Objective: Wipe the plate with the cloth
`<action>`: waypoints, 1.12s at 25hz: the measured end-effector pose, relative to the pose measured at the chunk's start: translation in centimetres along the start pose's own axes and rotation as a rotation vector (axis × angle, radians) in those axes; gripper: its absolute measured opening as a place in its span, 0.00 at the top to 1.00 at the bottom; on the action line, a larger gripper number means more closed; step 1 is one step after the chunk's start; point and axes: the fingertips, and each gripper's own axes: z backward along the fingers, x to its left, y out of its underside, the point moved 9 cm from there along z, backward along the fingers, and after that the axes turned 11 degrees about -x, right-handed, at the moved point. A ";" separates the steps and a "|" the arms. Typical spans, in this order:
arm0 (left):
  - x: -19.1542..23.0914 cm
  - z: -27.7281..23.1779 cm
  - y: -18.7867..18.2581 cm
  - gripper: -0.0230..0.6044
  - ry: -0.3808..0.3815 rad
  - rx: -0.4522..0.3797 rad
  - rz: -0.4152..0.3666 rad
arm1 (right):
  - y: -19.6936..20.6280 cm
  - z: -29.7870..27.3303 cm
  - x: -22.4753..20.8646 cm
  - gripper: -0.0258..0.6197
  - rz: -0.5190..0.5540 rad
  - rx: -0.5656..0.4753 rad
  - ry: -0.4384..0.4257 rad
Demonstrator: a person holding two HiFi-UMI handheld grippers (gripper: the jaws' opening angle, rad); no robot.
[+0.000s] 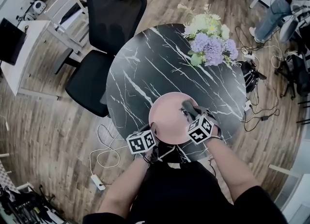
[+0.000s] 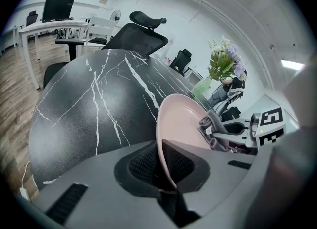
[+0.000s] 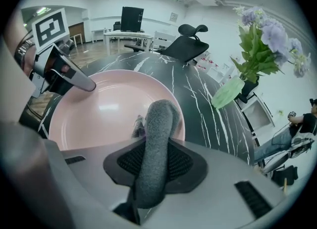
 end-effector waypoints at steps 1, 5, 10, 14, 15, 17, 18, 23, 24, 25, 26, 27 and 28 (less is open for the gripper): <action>0.0 0.1 -0.1 0.89 -0.004 0.000 -0.004 | -0.1 0.0 -0.3 0.79 -0.008 -0.008 0.010; 0.0 0.2 -0.3 0.89 -0.018 0.001 -0.013 | -0.7 0.0 -1.3 0.79 -0.041 -0.047 0.053; -0.3 0.1 0.0 0.87 -0.025 0.018 -0.066 | -1.1 0.4 -2.1 0.79 -0.079 -0.104 0.099; -0.7 0.1 -0.1 0.86 -0.041 0.016 -0.113 | -1.5 1.2 -2.8 0.79 -0.120 -0.176 0.102; -0.8 0.1 -0.1 0.86 -0.046 0.012 -0.133 | -1.5 1.4 -3.1 0.79 -0.153 -0.204 0.088; -1.0 0.2 -0.1 0.84 -0.057 0.002 -0.181 | -1.6 2.0 -3.9 0.79 -0.259 -0.269 0.044; -1.2 0.3 -0.2 0.83 -0.064 -0.007 -0.207 | -1.5 2.3 -4.3 0.79 -0.319 -0.304 0.020; -1.7 1.7 -0.9 0.77 -0.111 -0.088 -0.302 | -1.3 4.3 -5.7 0.79 -0.490 -0.458 -0.082; -1.8 2.2 -1.0 0.77 -0.123 -0.110 -0.311 | -1.4 4.7 -5.7 0.79 -0.487 -0.480 -0.098; -2.0 2.7 -1.3 0.77 -0.135 -0.135 -0.316 | -1.5 5.1 -5.7 0.79 -0.477 -0.500 -0.114; -2.2 3.2 -1.6 0.77 -0.144 -0.163 -0.318 | -1.6 5.5 -5.7 0.79 -0.464 -0.518 -0.130; -2.5 3.8 -1.9 0.77 -0.150 -0.191 -0.321 | -1.8 5.9 -5.6 0.79 -0.452 -0.536 -0.146; -2.8 4.4 -2.1 0.77 -0.155 -0.219 -0.325 | -1.9 6.3 -5.5 0.79 -0.441 -0.553 -0.162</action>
